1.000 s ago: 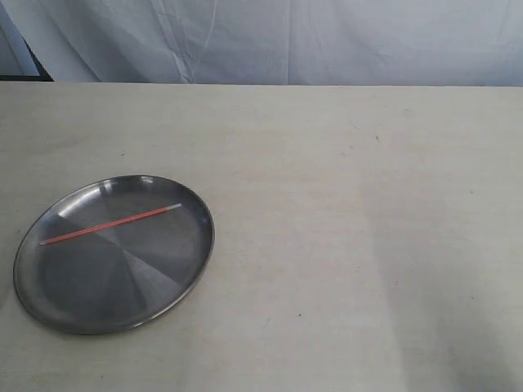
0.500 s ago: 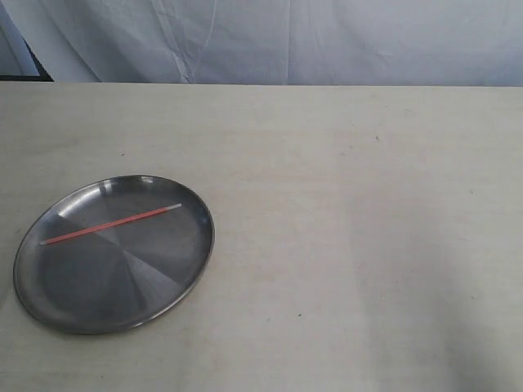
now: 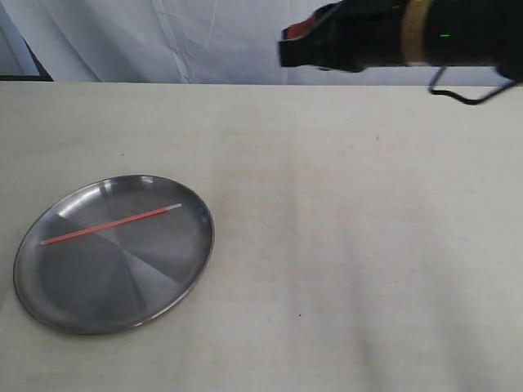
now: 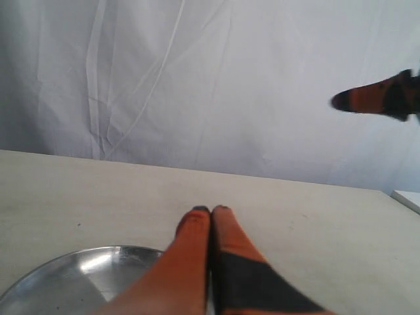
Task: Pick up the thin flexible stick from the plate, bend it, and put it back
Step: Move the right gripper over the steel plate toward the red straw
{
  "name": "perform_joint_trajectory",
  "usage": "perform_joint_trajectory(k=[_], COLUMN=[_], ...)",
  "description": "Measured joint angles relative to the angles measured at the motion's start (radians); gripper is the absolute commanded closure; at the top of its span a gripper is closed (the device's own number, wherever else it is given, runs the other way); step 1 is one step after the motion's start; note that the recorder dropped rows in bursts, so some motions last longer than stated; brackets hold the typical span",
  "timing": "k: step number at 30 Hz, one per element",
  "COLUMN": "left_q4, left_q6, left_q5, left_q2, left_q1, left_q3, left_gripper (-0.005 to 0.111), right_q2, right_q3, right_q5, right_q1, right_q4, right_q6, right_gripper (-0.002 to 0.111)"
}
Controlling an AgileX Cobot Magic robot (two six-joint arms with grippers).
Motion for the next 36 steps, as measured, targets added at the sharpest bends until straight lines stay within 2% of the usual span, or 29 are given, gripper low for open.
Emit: perform_joint_trajectory(k=[2, 4, 10, 12, 15, 18, 19, 22, 24, 26, 28, 36], left_q4=[0.0, 0.0, 0.0, 0.0, 0.0, 0.0, 0.0, 0.0, 0.0, 0.0, 0.0, 0.0], left_q6=[0.0, 0.0, 0.0, 0.0, 0.0, 0.0, 0.0, 0.0, 0.0, 0.0, 0.0, 0.0], left_q5=[0.0, 0.0, 0.0, 0.0, 0.0, 0.0, 0.0, 0.0, 0.0, 0.0, 0.0, 0.0], left_q2=[0.0, 0.0, 0.0, 0.0, 0.0, 0.0, 0.0, 0.0, 0.0, 0.0, 0.0, 0.0], left_q1=[0.0, 0.0, 0.0, 0.0, 0.0, 0.0, 0.0, 0.0, 0.0, 0.0, 0.0, 0.0], left_q3=[0.0, 0.0, 0.0, 0.0, 0.0, 0.0, 0.0, 0.0, 0.0, 0.0, 0.0, 0.0], left_gripper=[0.107, 0.107, 0.107, 0.107, 0.107, 0.107, 0.107, 0.107, 0.107, 0.107, 0.107, 0.107], right_q2=[0.115, 0.205, 0.386, 0.419, 0.431, 0.431, 0.431, 0.438, 0.447, 0.456, 0.463, 0.519], right_q3=[-0.098, -0.171, -0.275, -0.308, -0.353, -0.413, -0.446, -0.544, -0.6, -0.637, -0.653, -0.67], right_q5=[0.022, 0.123, 0.768, 0.832, 0.759, 0.742, 0.776, 0.96, 1.08, 1.141, 1.134, 1.145], right_q1=[0.052, 0.107, 0.257, 0.274, 0.281, 0.283, 0.285, 0.285, 0.285, 0.285, 0.293, 0.343], right_q4=[-0.035, -0.051, -0.066, 0.022, 0.371, 0.843, 1.055, 1.51, 1.675, 1.766, 1.816, 1.838], right_q6=[-0.003, -0.059, -0.41, -0.562, -0.907, -1.403, -1.585, -2.071, -2.229, -2.26, -2.211, -2.114], right_gripper=[0.109, 0.109, 0.109, 0.109, 0.109, 0.109, 0.109, 0.109, 0.109, 0.109, 0.109, 0.109])
